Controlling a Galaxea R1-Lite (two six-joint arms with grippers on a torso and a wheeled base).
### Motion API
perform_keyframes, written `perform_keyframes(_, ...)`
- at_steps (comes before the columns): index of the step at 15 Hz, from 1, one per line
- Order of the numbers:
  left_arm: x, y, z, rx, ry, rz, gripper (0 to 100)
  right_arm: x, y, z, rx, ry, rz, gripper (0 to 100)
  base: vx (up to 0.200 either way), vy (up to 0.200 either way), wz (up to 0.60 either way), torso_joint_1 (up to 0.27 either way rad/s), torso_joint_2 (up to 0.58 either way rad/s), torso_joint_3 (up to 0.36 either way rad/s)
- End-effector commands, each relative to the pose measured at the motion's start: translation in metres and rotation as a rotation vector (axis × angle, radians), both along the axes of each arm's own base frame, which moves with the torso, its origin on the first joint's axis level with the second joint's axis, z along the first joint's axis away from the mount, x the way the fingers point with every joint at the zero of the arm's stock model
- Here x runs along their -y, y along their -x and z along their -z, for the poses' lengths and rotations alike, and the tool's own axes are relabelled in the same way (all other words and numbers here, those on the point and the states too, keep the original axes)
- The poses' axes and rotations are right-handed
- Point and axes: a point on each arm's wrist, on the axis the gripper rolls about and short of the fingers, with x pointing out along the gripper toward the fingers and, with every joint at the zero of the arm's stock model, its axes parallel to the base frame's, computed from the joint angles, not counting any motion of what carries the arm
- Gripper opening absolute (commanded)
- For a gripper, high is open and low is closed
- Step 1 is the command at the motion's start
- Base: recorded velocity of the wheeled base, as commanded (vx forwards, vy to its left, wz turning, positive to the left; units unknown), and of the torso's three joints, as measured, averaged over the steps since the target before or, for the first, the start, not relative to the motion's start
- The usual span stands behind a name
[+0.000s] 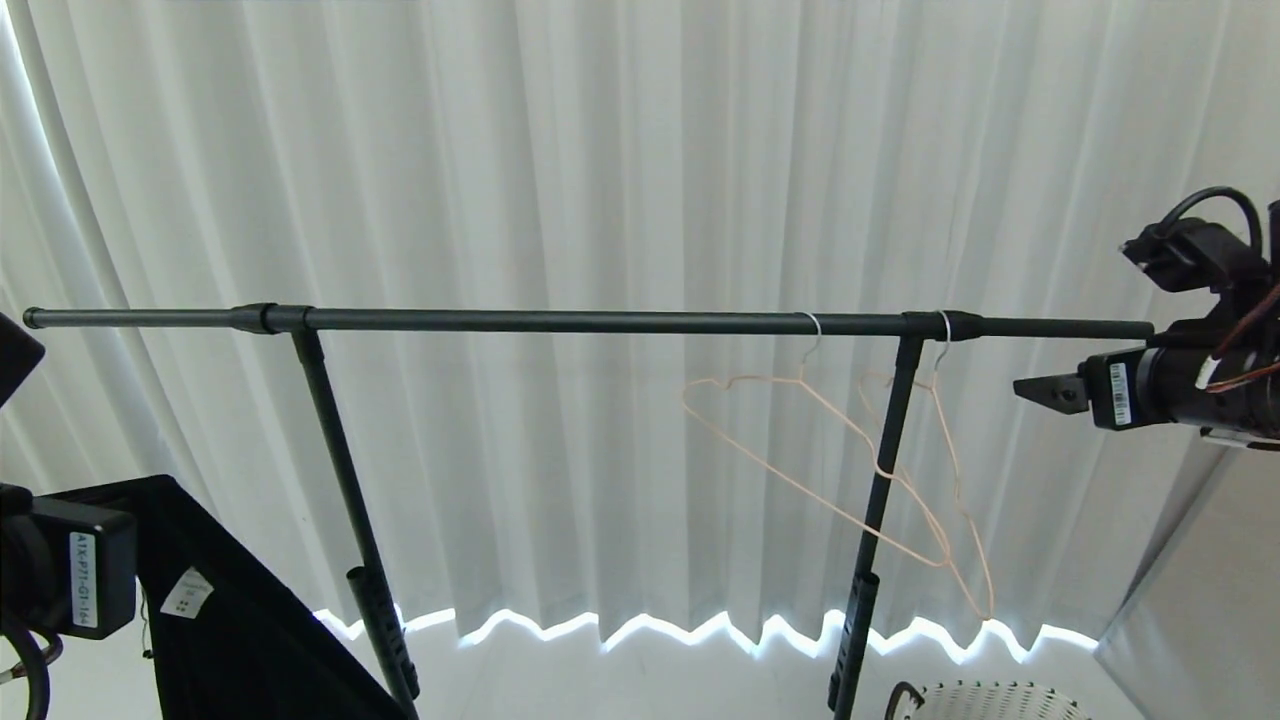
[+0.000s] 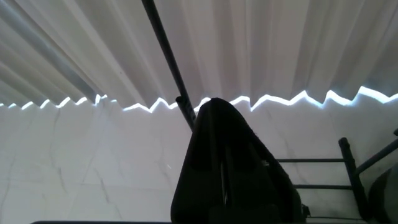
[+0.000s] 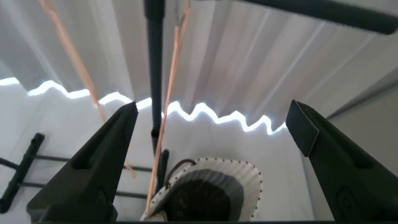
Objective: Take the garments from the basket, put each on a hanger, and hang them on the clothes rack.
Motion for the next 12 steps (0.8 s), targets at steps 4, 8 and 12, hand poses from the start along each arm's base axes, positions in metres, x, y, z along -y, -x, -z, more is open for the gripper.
perform_keyframes(4, -0.001, -0.008, 0.007, -0.04, -0.013, -0.035, 0, -0.011, -0.055, 0.058, -0.087, 0.018, 0.011, 100, 0.0, 0.0, 0.0, 0.0, 0.0, 0.0)
perform_keyframes(8, -0.012, -0.018, 0.012, -0.06, -0.02, -0.14, 0, -0.027, -0.081, 0.106, -0.138, -0.043, 0.045, 100, 0.0, 0.0, 0.0, 0.0, 0.0, 0.0)
perform_keyframes(12, -0.013, -0.019, 0.013, -0.064, -0.028, -0.141, 0, -0.029, -0.092, 0.128, -0.177, -0.038, 0.116, 100, 0.0, 0.0, 0.0, 0.0, 0.0, 0.0)
